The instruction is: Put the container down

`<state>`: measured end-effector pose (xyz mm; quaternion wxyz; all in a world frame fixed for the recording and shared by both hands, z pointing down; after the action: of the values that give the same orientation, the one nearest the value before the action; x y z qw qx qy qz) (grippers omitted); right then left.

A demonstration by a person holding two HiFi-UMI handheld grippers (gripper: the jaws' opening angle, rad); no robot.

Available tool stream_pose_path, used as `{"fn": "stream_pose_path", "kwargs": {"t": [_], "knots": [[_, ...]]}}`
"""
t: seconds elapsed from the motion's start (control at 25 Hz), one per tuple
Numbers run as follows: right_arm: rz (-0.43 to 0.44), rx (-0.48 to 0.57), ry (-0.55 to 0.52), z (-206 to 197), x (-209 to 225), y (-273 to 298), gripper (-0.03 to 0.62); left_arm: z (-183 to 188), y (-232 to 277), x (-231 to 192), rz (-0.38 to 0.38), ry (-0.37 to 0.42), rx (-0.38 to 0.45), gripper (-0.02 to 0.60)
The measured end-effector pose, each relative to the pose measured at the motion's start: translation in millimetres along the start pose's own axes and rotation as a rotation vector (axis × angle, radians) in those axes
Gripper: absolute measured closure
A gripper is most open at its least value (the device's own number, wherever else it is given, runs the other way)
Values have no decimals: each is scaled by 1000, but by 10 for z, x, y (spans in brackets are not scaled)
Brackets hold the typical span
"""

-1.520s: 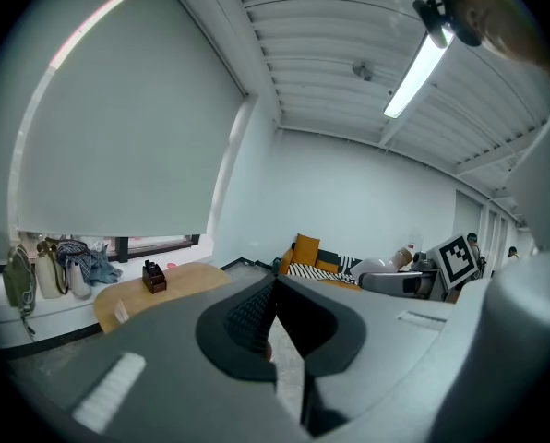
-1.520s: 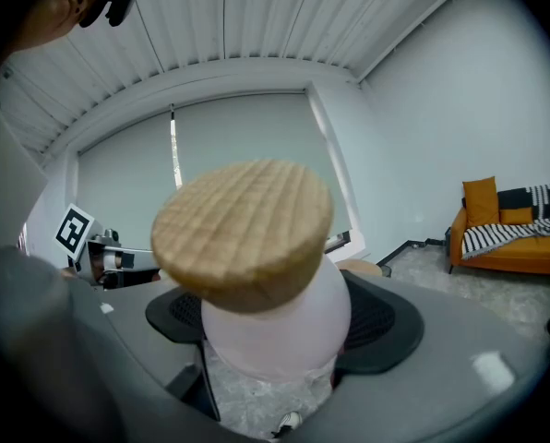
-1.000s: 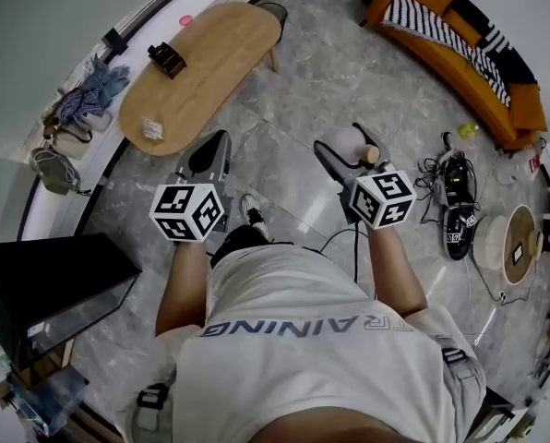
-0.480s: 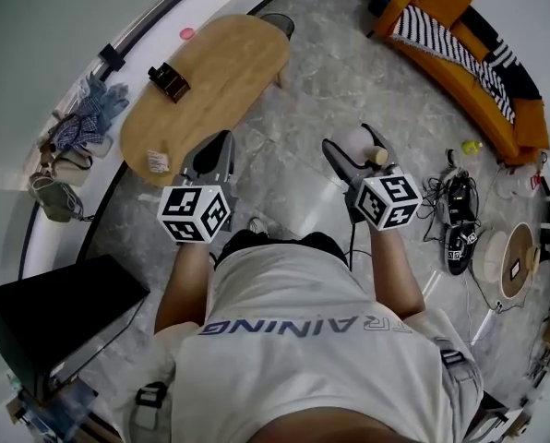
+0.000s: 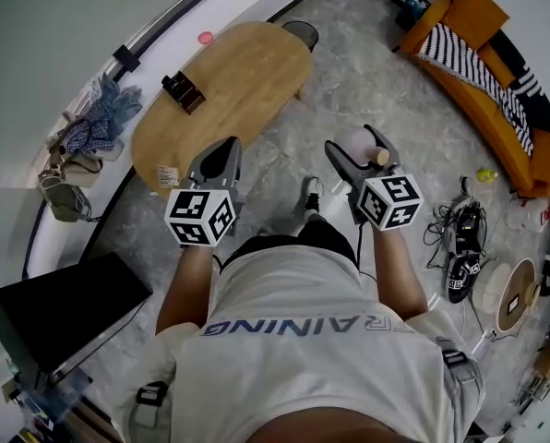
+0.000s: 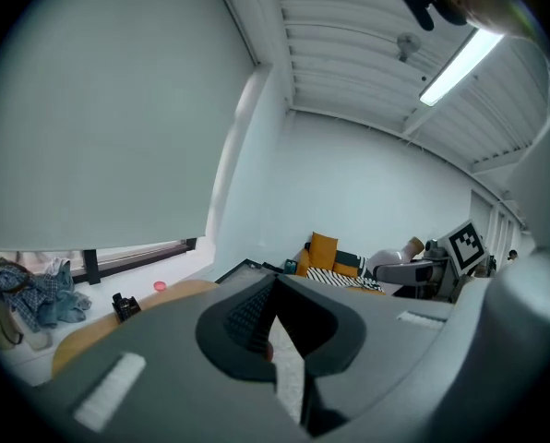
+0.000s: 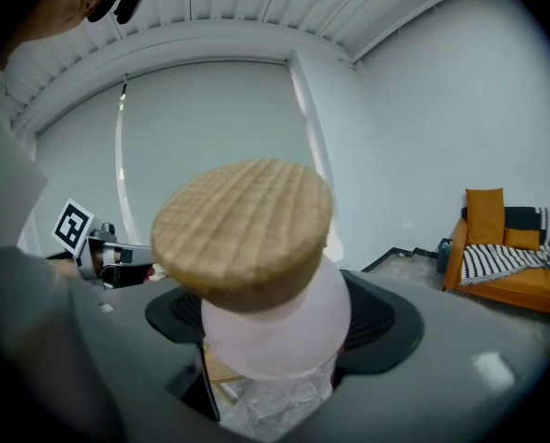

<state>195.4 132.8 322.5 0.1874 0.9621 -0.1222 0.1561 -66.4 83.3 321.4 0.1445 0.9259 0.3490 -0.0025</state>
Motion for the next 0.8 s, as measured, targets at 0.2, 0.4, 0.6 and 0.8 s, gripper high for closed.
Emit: {"fn": "stream_pose_path", "kwargs": {"t": [0.2, 0.4, 0.6, 0.8], "knots": [[91, -49, -25, 255, 412, 581, 178, 242, 539, -138, 98, -22, -1, 583], [191, -114, -63, 558, 823, 1190, 178, 542, 1083, -226, 201, -36, 9, 583], [258, -144, -114, 877, 1219, 1710, 178, 658, 1442, -262, 296, -93, 18, 583], [325, -203, -104, 988, 1382, 2165, 178, 651, 1658, -392, 380, -141, -26, 583]]}}
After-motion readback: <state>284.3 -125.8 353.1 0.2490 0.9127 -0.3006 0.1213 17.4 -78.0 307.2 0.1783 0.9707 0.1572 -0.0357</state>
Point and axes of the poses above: the fingertips, and each gripper's own axes: y forward along the fingers, x to its right, z out of its top, the point moved 5 cm from there along -y, backward along the fingers, and after that the axes turned 10 degrees about y, right-handed, at the moved point
